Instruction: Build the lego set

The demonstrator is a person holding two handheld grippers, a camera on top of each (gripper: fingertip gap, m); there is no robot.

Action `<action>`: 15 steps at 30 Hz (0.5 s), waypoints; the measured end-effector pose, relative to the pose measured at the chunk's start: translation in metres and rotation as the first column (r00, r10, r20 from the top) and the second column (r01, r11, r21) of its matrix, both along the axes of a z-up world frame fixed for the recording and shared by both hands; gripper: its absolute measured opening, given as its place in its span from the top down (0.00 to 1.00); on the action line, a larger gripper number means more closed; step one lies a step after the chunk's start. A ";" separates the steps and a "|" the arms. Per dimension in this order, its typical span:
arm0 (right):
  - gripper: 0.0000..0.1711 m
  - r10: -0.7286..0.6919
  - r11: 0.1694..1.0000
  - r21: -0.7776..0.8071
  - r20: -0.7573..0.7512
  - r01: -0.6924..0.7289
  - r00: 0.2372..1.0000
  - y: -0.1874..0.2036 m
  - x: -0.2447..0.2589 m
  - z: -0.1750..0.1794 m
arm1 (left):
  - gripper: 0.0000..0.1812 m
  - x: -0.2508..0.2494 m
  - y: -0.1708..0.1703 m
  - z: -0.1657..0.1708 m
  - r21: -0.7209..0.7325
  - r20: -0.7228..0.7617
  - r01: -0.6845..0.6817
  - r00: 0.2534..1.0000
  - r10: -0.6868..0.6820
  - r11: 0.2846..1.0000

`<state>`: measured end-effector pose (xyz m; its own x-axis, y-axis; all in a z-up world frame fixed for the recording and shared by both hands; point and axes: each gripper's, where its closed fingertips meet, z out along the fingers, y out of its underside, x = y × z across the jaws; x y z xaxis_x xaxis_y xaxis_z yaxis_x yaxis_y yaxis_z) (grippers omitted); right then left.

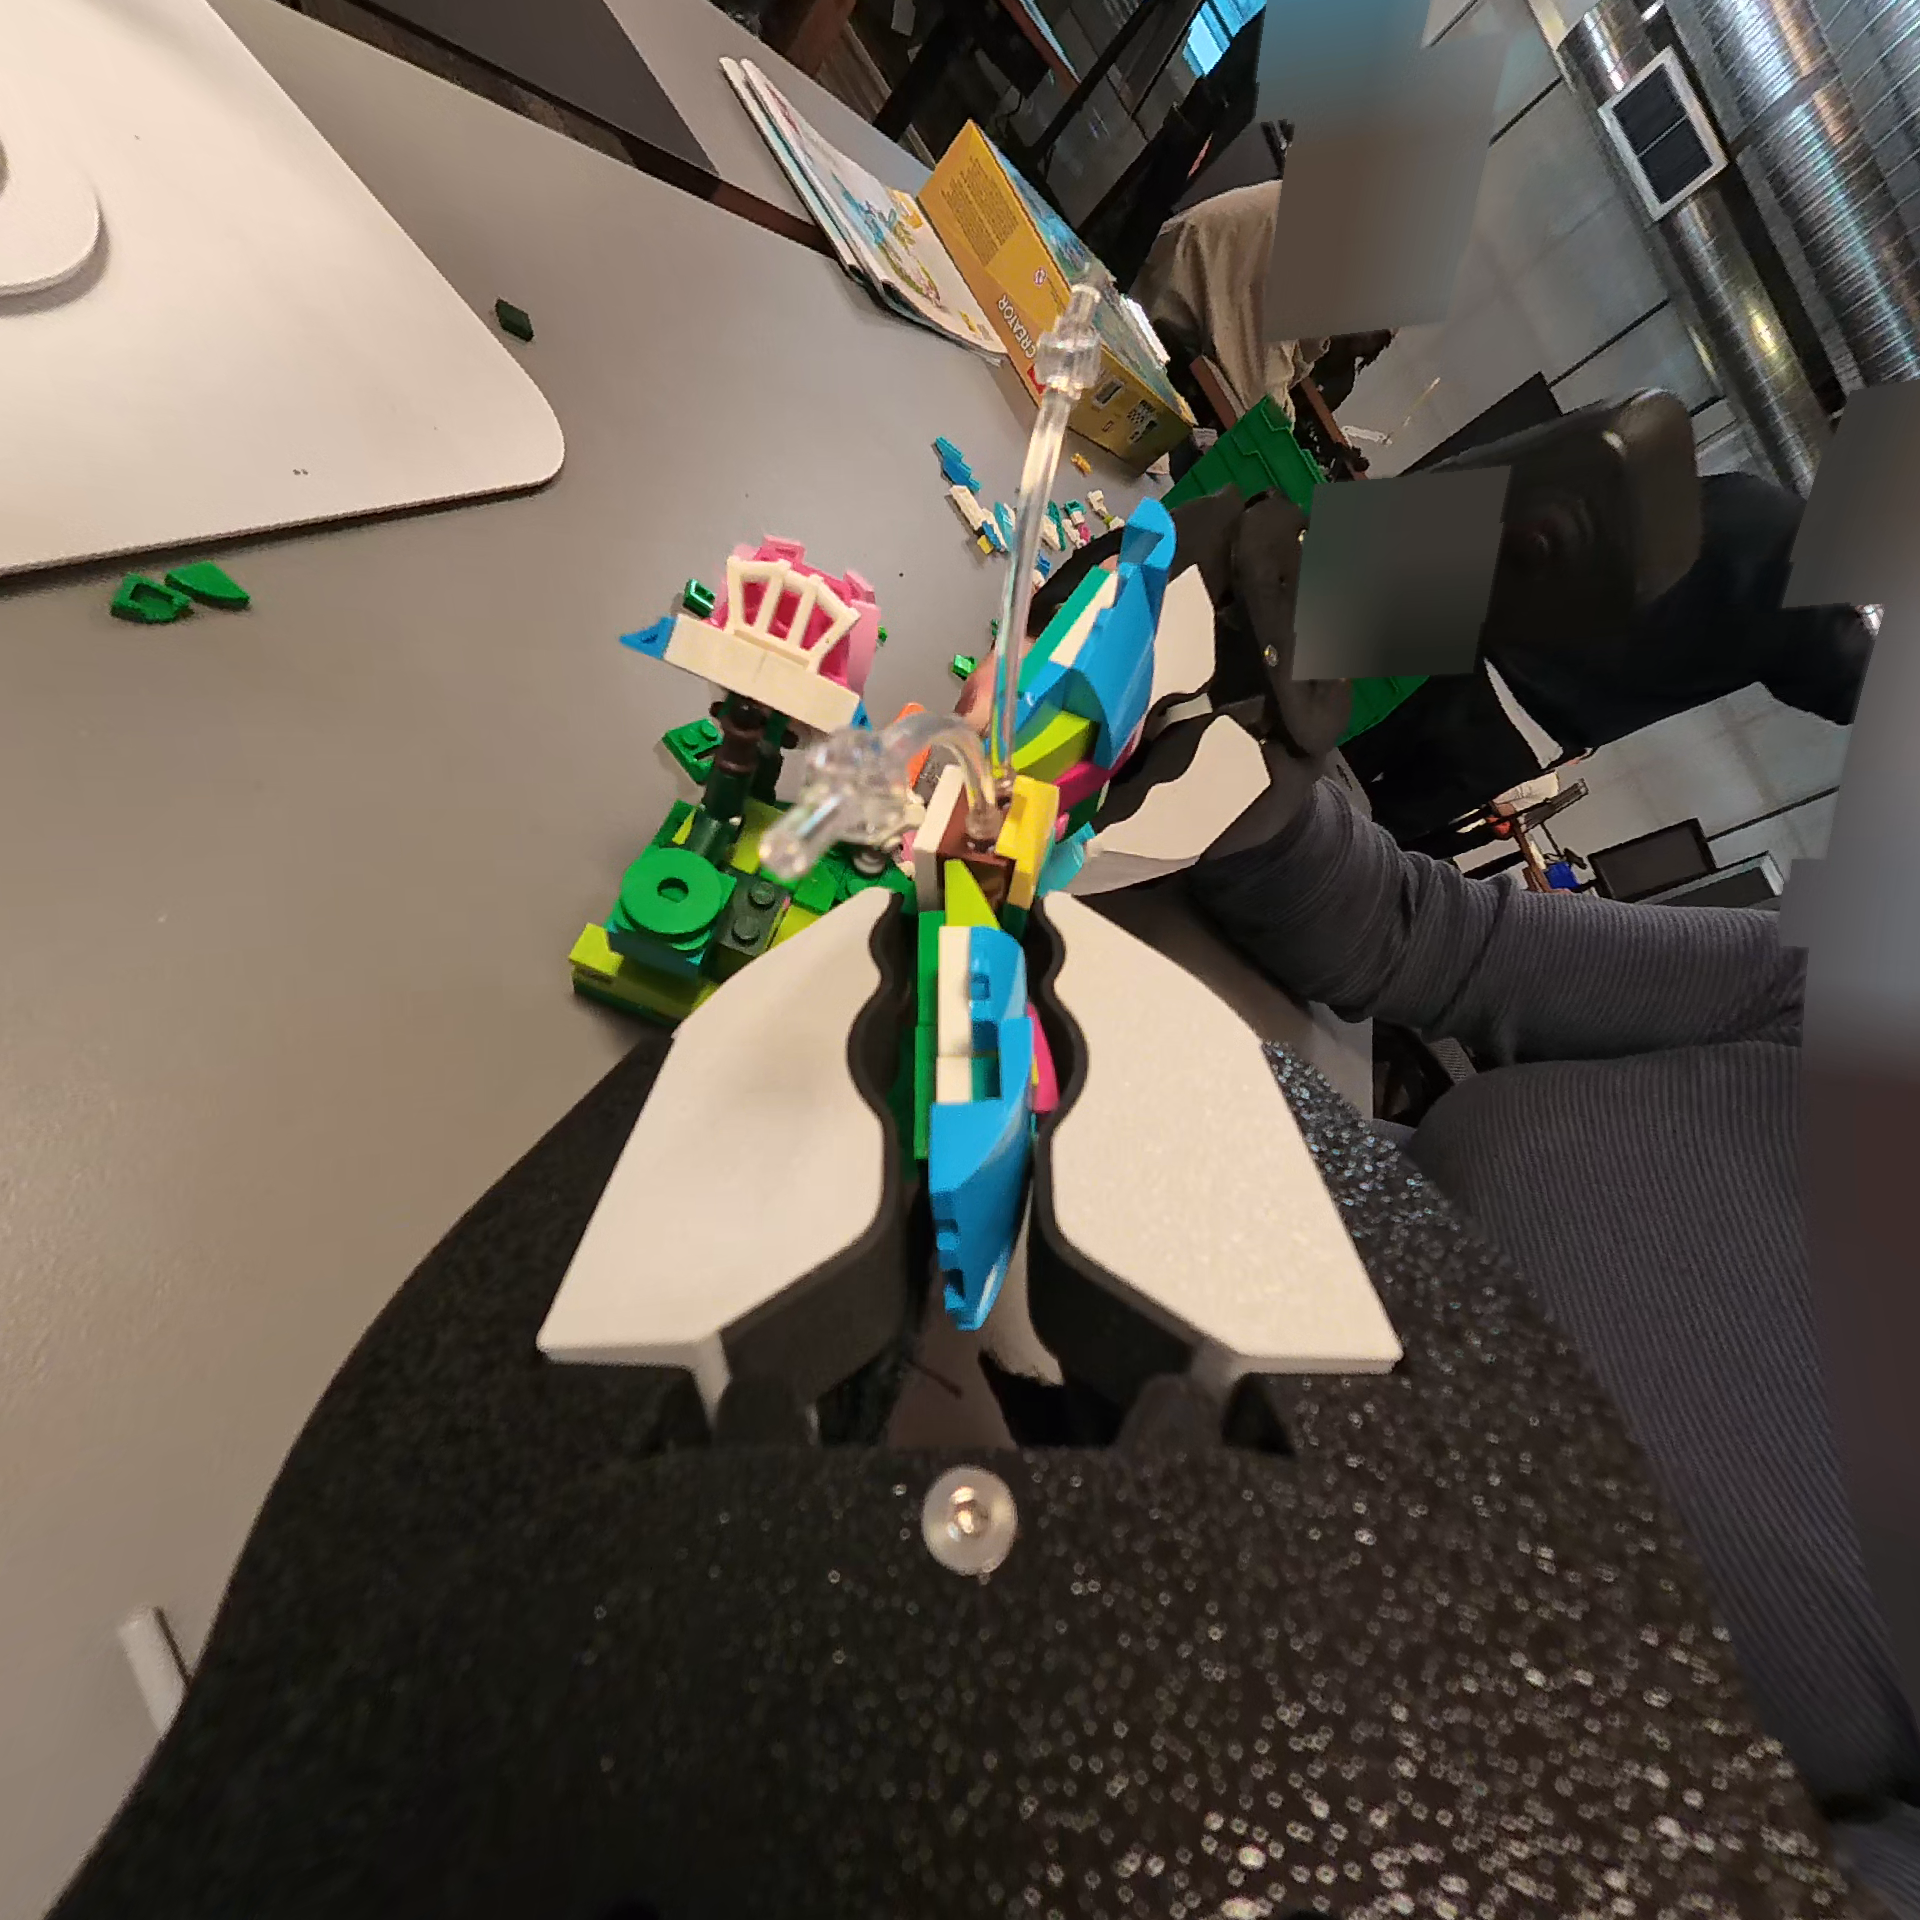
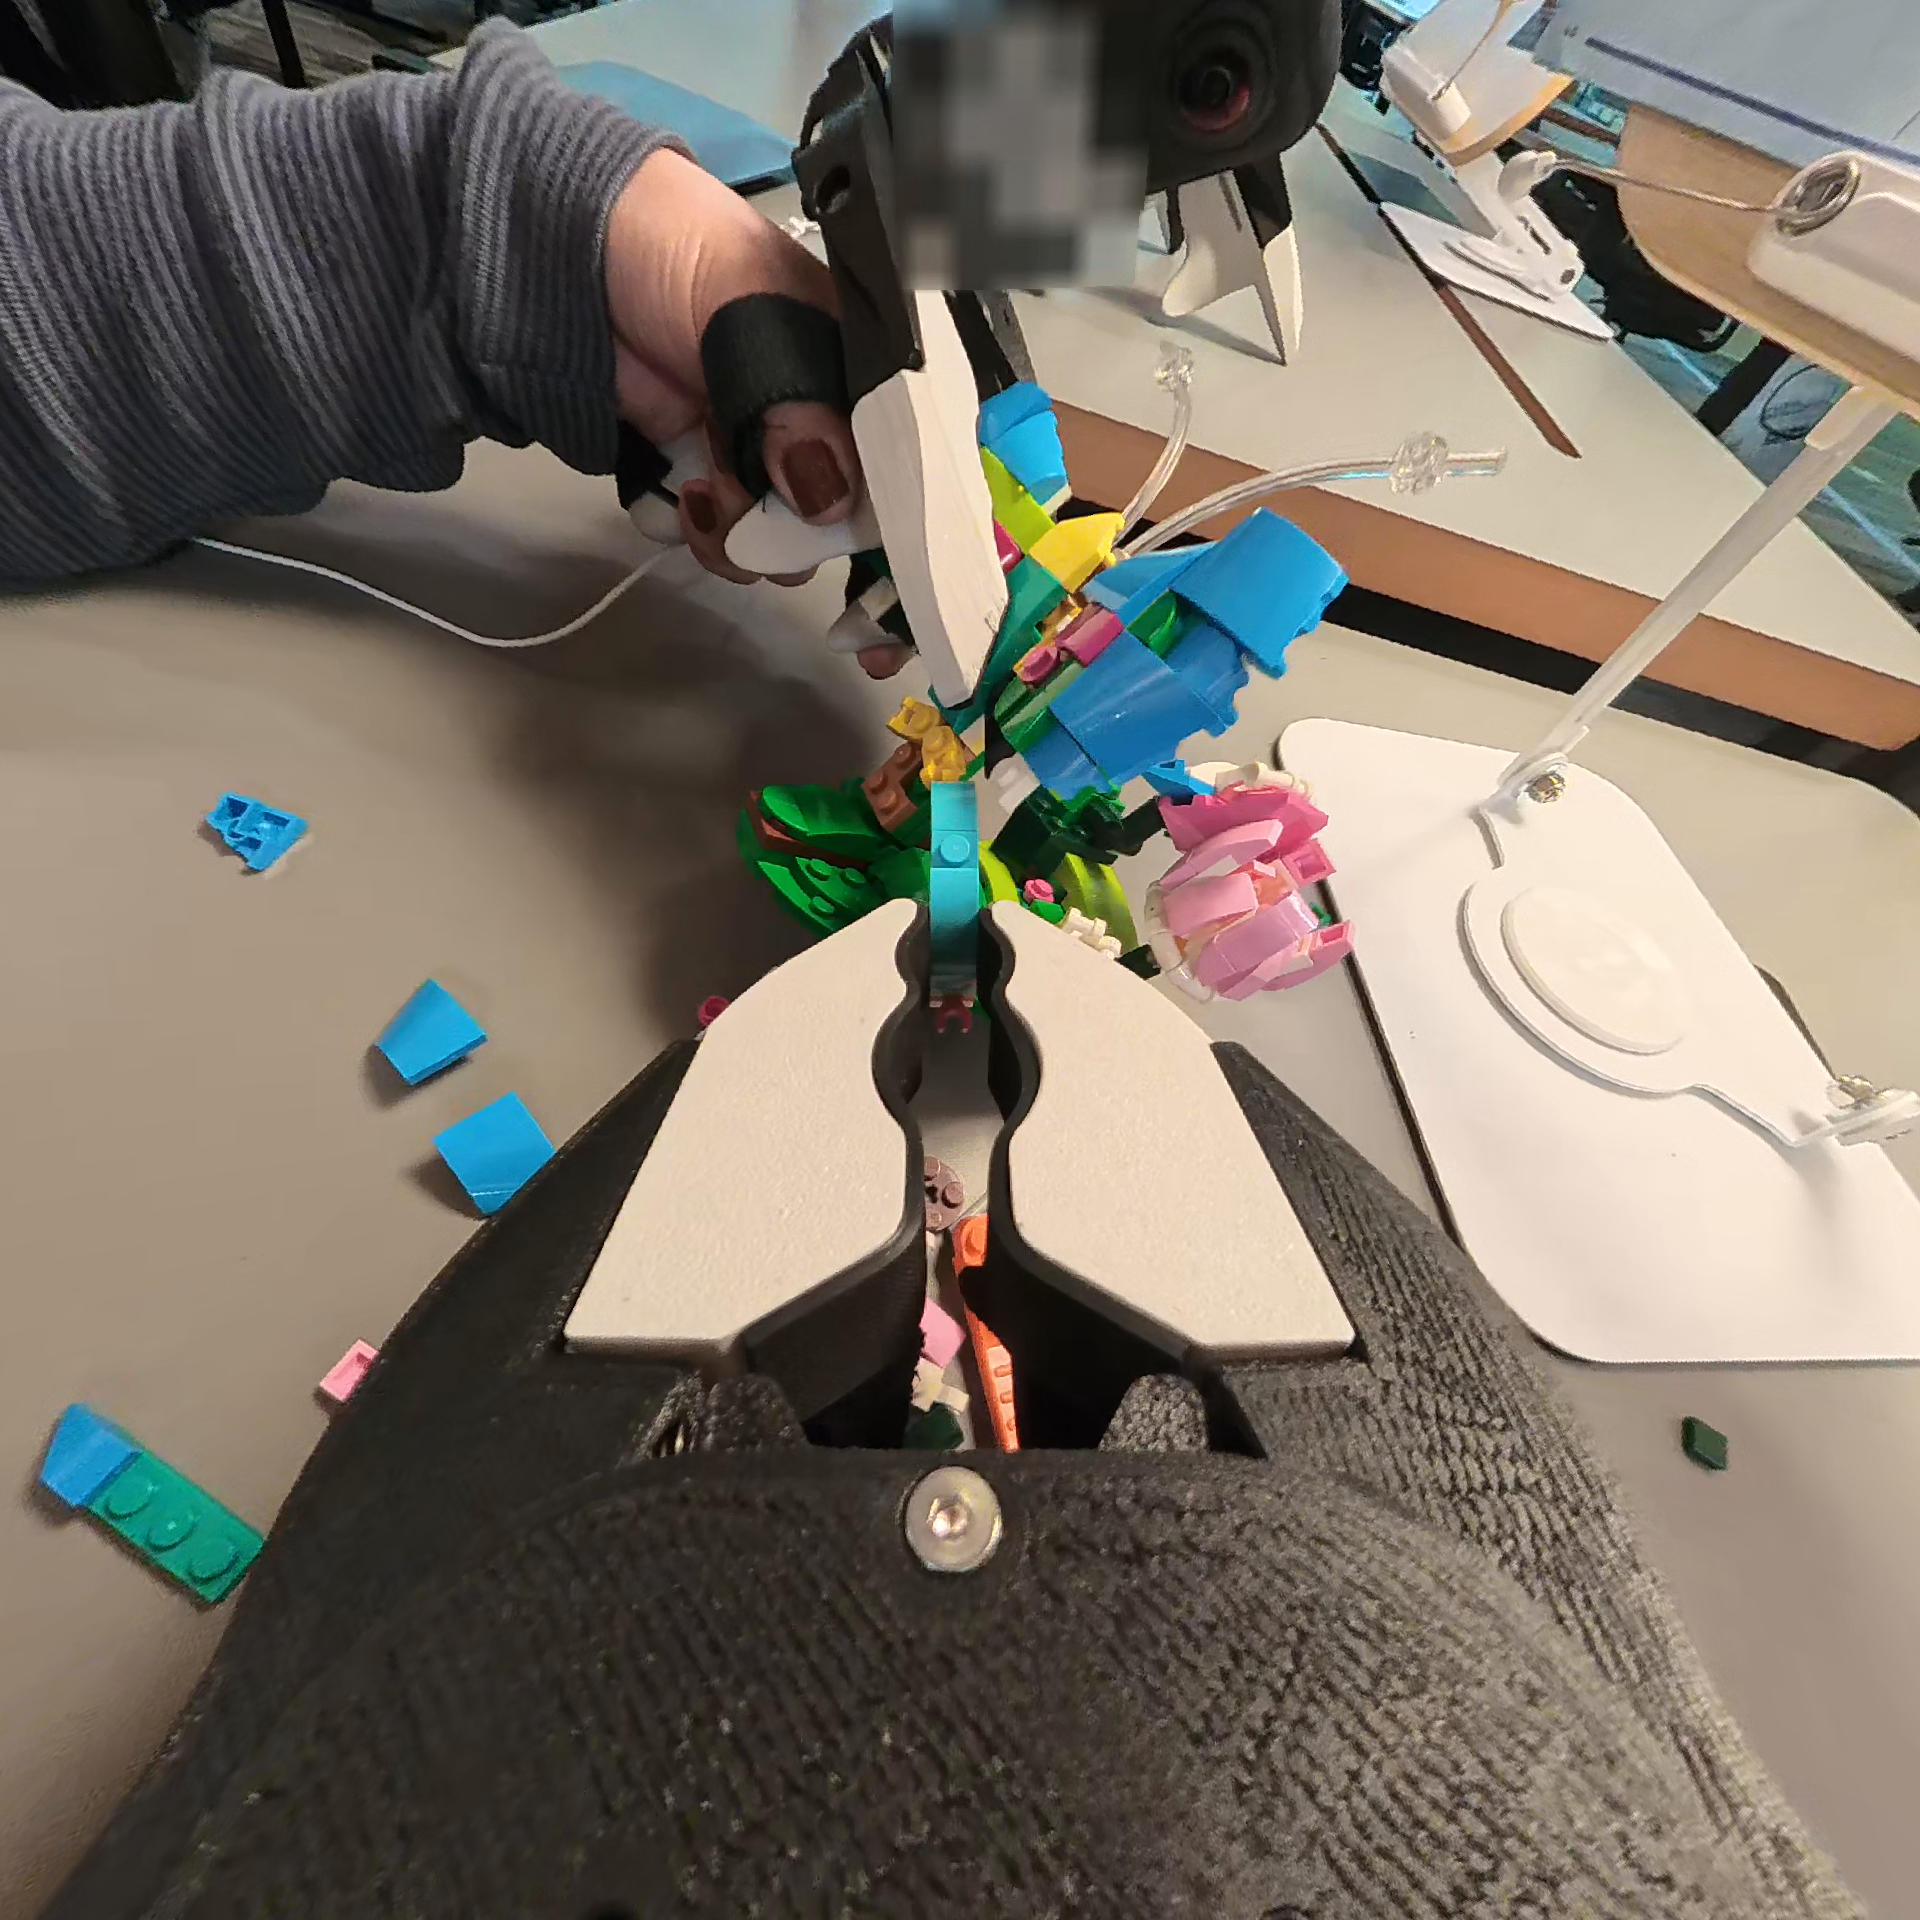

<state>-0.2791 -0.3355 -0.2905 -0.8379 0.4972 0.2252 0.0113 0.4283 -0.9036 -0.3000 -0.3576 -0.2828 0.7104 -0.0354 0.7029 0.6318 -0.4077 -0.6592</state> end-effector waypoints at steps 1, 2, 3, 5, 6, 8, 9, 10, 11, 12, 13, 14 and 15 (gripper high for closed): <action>0.96 0.000 1.000 -0.005 0.006 0.000 1.000 0.000 0.000 0.000 | 0.88 0.000 0.000 0.000 0.001 0.001 0.000 1.000 0.000 1.000; 0.96 0.000 1.000 -0.010 0.010 0.000 1.000 0.000 0.000 0.000 | 0.88 0.000 0.000 0.000 0.002 0.002 -0.001 1.000 0.001 1.000; 0.96 0.000 1.000 -0.015 0.016 0.001 1.000 0.000 0.000 0.000 | 0.88 0.000 0.000 0.000 0.003 0.002 -0.001 1.000 0.001 1.000; 0.96 -0.001 1.000 -0.025 0.029 0.002 1.000 0.000 0.000 0.000 | 0.88 0.000 0.000 0.000 0.005 0.002 -0.001 1.000 0.001 1.000; 0.96 -0.002 1.000 -0.030 0.036 0.003 0.999 0.000 0.000 0.000 | 0.88 -0.001 0.000 0.000 0.006 0.002 -0.002 1.000 0.002 1.000; 0.96 -0.001 0.999 -0.037 0.047 0.003 0.999 0.000 0.000 0.000 | 0.88 -0.001 0.000 0.000 0.008 0.001 -0.001 1.000 0.001 1.000; 0.96 -0.001 0.999 -0.041 0.053 0.003 0.999 0.000 0.000 0.000 | 0.88 -0.001 0.000 0.000 0.008 -0.001 0.000 1.000 0.000 1.000; 0.96 -0.001 0.999 -0.045 0.060 0.004 0.998 0.000 0.000 -0.001 | 0.88 -0.001 0.001 0.000 0.008 -0.002 -0.001 1.000 0.001 1.000; 0.96 -0.001 0.999 -0.049 0.069 0.005 0.998 0.000 -0.001 -0.001 | 0.88 -0.001 0.001 0.000 0.007 -0.004 -0.002 1.000 0.002 1.000; 0.96 -0.001 0.998 -0.055 0.078 0.005 0.997 0.000 0.000 -0.001 | 0.88 -0.001 0.001 0.000 0.007 -0.007 -0.001 1.000 0.001 1.000; 0.96 0.000 0.998 -0.062 0.089 0.006 0.996 0.000 0.000 -0.001 | 0.88 -0.001 0.001 0.000 0.007 -0.009 -0.001 1.000 0.001 1.000; 0.96 0.001 0.998 -0.070 0.103 0.007 0.995 0.000 0.000 -0.001 | 0.88 -0.001 0.001 0.000 0.007 -0.010 -0.001 1.000 0.001 1.000; 0.96 0.002 0.997 -0.079 0.117 0.007 0.993 0.000 0.000 -0.001 | 0.88 -0.001 0.001 0.000 0.007 -0.011 -0.001 1.000 0.001 1.000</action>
